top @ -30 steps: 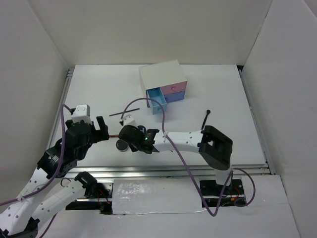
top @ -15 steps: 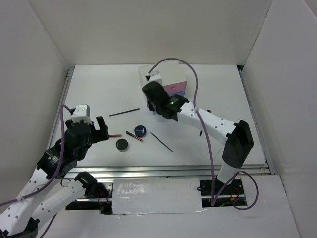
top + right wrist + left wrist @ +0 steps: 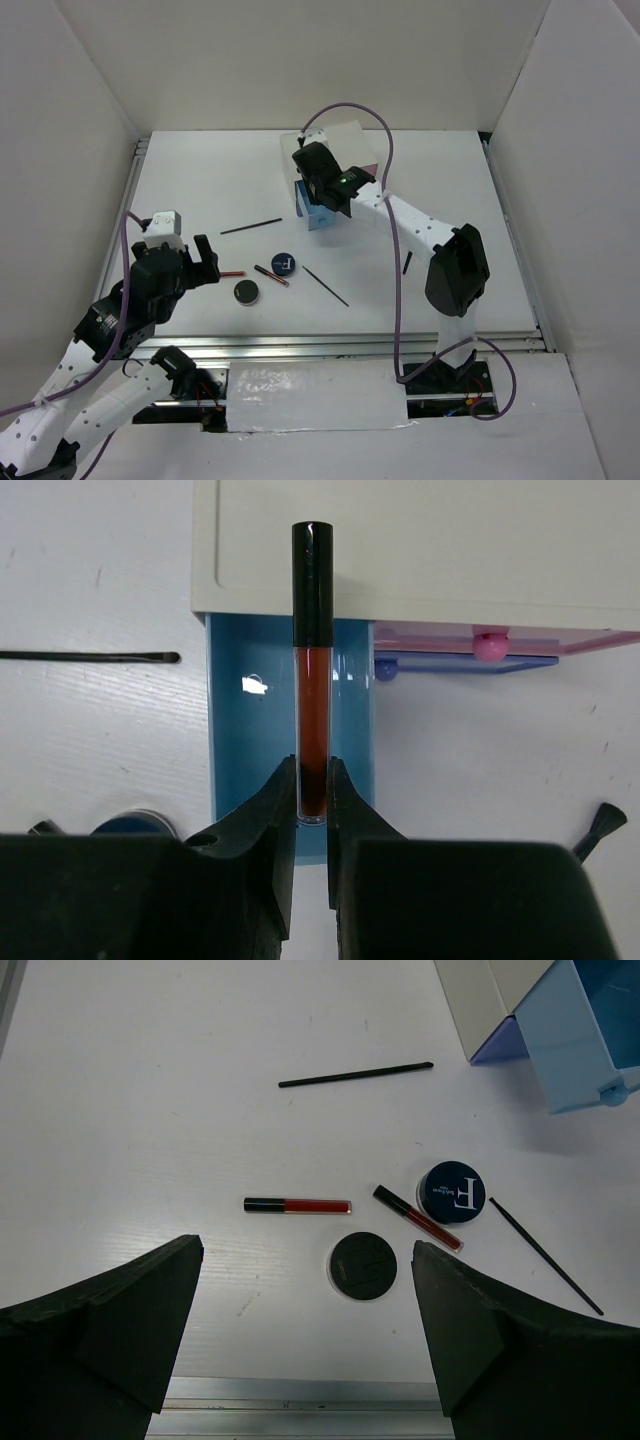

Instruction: Organize the makeup

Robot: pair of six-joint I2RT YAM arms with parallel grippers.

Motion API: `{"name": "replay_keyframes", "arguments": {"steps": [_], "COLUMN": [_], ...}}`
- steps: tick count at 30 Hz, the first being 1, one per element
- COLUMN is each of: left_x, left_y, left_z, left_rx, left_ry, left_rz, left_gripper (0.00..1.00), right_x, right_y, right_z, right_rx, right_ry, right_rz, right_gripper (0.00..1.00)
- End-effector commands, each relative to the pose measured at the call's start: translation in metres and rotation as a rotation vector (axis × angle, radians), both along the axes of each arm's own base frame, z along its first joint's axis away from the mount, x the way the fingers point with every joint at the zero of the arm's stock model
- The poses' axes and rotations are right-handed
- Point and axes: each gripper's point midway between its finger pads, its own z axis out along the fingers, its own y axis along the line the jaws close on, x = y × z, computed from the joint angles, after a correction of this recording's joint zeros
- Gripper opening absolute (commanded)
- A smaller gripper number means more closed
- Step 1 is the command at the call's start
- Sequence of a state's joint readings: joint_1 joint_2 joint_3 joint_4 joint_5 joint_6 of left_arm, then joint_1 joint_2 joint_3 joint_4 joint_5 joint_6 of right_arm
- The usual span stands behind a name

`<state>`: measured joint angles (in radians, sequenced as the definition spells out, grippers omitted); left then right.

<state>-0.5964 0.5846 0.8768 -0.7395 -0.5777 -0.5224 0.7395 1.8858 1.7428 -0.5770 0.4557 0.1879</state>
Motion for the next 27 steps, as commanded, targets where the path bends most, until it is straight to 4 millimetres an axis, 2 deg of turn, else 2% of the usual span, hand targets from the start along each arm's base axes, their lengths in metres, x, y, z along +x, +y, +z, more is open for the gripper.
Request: {"name": "replay_keyframes", "arguments": {"steps": [1, 4, 8, 9, 10, 12, 14, 17, 20, 23, 24, 25, 26, 27], "left_x": [0.004, 0.004, 0.004, 0.004, 0.004, 0.004, 0.004, 0.004, 0.004, 0.004, 0.004, 0.004, 0.004, 0.004], "left_y": [-0.003, -0.003, -0.003, -0.002, -0.002, -0.002, -0.001, -0.002, -0.003, -0.003, -0.003, -0.003, -0.003, -0.002], "left_z": [0.009, 0.009, 0.009, 0.01, 0.009, 0.009, 0.009, 0.009, 0.009, 0.008, 0.009, 0.01, 0.008, 0.009], "left_rx": [-0.004, -0.005, -0.004, -0.007, -0.004, -0.004, -0.005, -0.005, -0.004, -0.004, -0.005, -0.006, -0.004, -0.004], "left_ry": [-0.035, -0.035, -0.035, -0.036, -0.034, -0.035, -0.036, -0.035, -0.033, -0.031, -0.035, -0.036, -0.033, -0.035], "left_rz": [-0.014, -0.015, -0.014, -0.011, -0.01, -0.01, -0.009, -0.01, -0.015, -0.014, -0.013, -0.015, -0.013, -0.012], "left_gripper": [0.99, 0.99, 0.99, 0.99, 0.99, 0.99, 0.99, 0.99, 0.99, 0.99, 0.99, 1.0, 0.99, 0.99], "right_x": [-0.003, -0.007, -0.01, -0.011, -0.011, -0.011, -0.012, -0.015, -0.027, -0.052, -0.067, -0.079, -0.092, -0.109], "right_y": [-0.002, -0.001, 0.001, 0.0, -0.001, -0.002, -0.002, -0.002, 0.004, 0.022, 0.031, 0.046, 0.053, 0.063], "right_z": [-0.002, -0.006, 0.002, 0.006, 0.007, 0.011, 0.015, 0.026, 0.049, 0.059, 0.051, 0.049, 0.053, 0.039], "right_rx": [-0.008, 0.004, 0.034, 0.039, 0.038, 0.046, 0.049, 0.064, 0.106, 0.136, 0.131, 0.153, 0.171, 0.161], "right_ry": [0.014, 0.028, 0.016, 0.01, 0.01, 0.001, -0.005, -0.015, -0.046, -0.049, -0.026, -0.014, -0.018, 0.008], "right_rz": [0.023, 0.027, 0.039, 0.039, 0.036, 0.035, 0.032, 0.033, 0.065, 0.159, 0.222, 0.321, 0.378, 0.442], "right_gripper": [0.03, 0.04, 0.13, 0.28, 0.37, 0.51, 0.58, 0.59, 0.59, 0.57, 0.55, 0.55, 0.54, 0.54]}}
